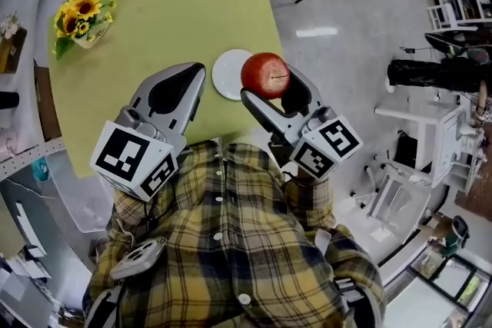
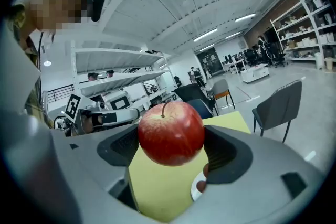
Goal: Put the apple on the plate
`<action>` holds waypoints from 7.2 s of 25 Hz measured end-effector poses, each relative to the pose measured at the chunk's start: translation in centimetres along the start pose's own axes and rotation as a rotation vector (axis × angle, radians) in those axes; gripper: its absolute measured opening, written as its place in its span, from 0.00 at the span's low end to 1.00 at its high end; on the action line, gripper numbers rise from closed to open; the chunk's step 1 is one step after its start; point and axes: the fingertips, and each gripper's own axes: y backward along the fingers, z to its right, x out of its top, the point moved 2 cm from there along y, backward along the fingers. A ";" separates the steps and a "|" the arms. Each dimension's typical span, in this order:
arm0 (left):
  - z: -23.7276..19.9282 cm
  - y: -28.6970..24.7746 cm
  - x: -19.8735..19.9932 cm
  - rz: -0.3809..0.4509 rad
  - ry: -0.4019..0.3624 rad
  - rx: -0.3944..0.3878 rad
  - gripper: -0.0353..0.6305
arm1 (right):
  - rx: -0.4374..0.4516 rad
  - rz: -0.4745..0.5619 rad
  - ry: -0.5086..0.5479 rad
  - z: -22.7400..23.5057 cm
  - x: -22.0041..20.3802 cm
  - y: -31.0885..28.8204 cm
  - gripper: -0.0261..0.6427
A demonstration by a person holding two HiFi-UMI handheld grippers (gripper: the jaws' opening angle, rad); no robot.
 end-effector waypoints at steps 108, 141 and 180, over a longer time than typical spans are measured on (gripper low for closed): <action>-4.8 -6.3 -15.9 -0.157 0.227 0.158 0.06 | -0.021 -0.505 0.086 11.0 -21.5 -9.0 0.59; -4.4 -6.6 -15.6 -0.164 0.226 0.132 0.06 | -0.038 -0.438 0.122 10.2 -19.0 -8.1 0.62; 0.3 -3.4 4.0 0.127 -0.038 0.094 0.06 | 0.113 -0.015 0.192 -1.5 3.2 -2.8 0.21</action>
